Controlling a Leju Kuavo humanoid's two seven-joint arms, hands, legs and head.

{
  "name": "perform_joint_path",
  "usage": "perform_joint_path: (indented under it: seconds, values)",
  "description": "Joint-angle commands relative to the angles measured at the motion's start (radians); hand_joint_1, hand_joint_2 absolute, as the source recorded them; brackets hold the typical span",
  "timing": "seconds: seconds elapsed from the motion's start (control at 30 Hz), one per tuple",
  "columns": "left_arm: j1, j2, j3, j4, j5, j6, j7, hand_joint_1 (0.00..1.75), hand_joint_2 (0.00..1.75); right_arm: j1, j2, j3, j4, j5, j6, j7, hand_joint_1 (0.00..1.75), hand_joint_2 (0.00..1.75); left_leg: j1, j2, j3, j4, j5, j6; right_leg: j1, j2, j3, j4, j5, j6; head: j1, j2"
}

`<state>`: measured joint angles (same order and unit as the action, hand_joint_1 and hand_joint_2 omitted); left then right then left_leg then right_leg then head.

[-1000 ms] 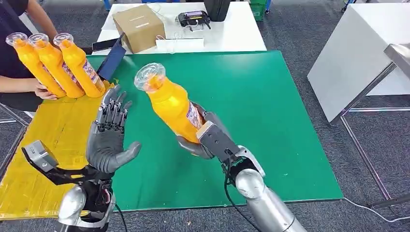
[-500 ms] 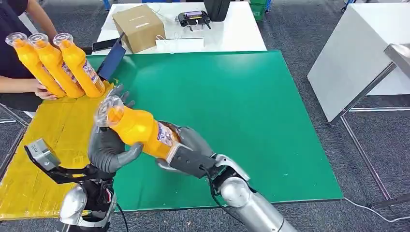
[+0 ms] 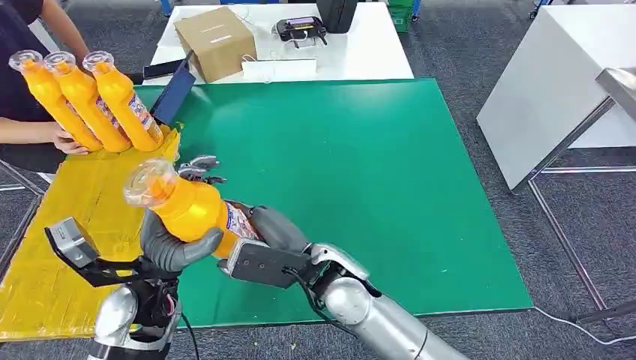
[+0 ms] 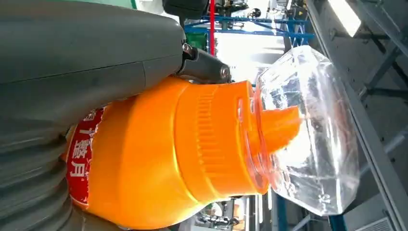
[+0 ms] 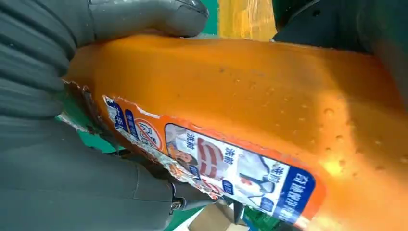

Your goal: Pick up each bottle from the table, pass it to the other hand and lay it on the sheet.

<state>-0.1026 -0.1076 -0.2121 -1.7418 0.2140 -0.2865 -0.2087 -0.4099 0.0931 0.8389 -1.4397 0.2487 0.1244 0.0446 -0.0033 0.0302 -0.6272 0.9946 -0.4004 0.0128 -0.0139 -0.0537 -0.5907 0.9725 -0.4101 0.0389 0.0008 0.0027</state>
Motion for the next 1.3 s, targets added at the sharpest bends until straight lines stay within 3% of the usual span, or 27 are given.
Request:
perform_joint_path:
  seconds: [0.03,0.3,0.33,0.43,0.87,1.07,1.17,1.2,1.3]
  values:
    - [-0.059,0.033,-0.023,0.099,-0.021,-0.032,0.002,1.75,1.75,-0.052,-0.010,0.101,0.054,0.000,0.018,-0.008,1.75,1.75,0.001,-0.001,0.003,-0.001,-0.001,-0.001,0.000,0.002,0.003,-0.001,-0.001,-0.001,0.000,0.000]
    - [-0.067,0.040,0.003,0.088,-0.091,-0.007,-0.030,1.75,1.75,-0.044,-0.018,0.086,0.046,0.048,-0.018,-0.001,1.75,1.75,0.001,-0.001,0.004,0.000,-0.002,-0.001,0.000,0.004,0.005,0.000,-0.001,-0.001,0.000,0.000]
    - [-0.070,0.045,0.019,0.079,-0.174,0.046,-0.047,1.75,1.75,-0.021,-0.017,0.050,0.033,0.043,-0.041,0.006,0.00,1.75,0.001,-0.002,0.003,0.000,-0.001,-0.001,0.000,0.002,0.003,-0.001,-0.001,-0.001,0.000,0.000]
    - [-0.083,0.055,0.067,0.074,-0.313,0.116,-0.065,1.75,1.75,0.011,-0.036,-0.007,-0.007,0.067,-0.057,0.016,0.00,1.75,0.001,-0.003,0.004,-0.001,-0.001,-0.001,0.000,0.002,0.004,-0.001,-0.001,-0.001,0.000,0.000]
    - [-0.089,0.054,0.087,0.082,-0.348,0.130,-0.069,1.75,1.75,0.026,-0.042,-0.027,-0.028,0.082,-0.056,0.019,0.00,1.75,0.001,-0.002,0.003,-0.001,-0.001,-0.001,0.001,0.002,0.003,-0.001,-0.001,-0.001,0.000,0.000]
    - [-0.144,0.157,0.207,0.156,-0.979,0.431,-0.082,1.75,1.75,0.137,-0.149,-0.187,-0.259,0.154,-0.075,0.000,0.00,1.75,0.001,-0.005,0.003,-0.001,0.000,-0.001,0.000,-0.001,0.003,-0.001,-0.001,-0.001,0.000,0.000]
    - [-0.171,0.251,0.205,0.285,-1.335,0.519,-0.017,1.75,1.75,0.187,-0.202,-0.275,-0.375,0.131,-0.059,-0.034,0.00,1.75,0.001,-0.005,0.003,-0.001,0.000,-0.001,0.000,0.000,0.004,-0.001,-0.002,-0.001,0.000,0.000]
    - [-0.179,0.272,0.202,0.332,-1.370,0.517,-0.010,1.75,1.75,0.194,-0.220,-0.293,-0.399,0.132,-0.059,-0.034,0.00,0.00,0.002,-0.007,0.006,-0.001,-0.001,-0.002,0.001,-0.001,0.006,-0.001,-0.003,-0.002,0.000,0.000]
    - [-0.188,0.319,0.191,0.454,-1.438,0.549,-0.003,1.75,1.75,0.214,-0.251,-0.344,-0.445,0.117,-0.052,-0.051,0.00,0.00,0.000,-0.005,0.004,-0.002,0.000,-0.001,-0.001,-0.001,0.003,-0.001,-0.001,-0.001,0.000,0.000]
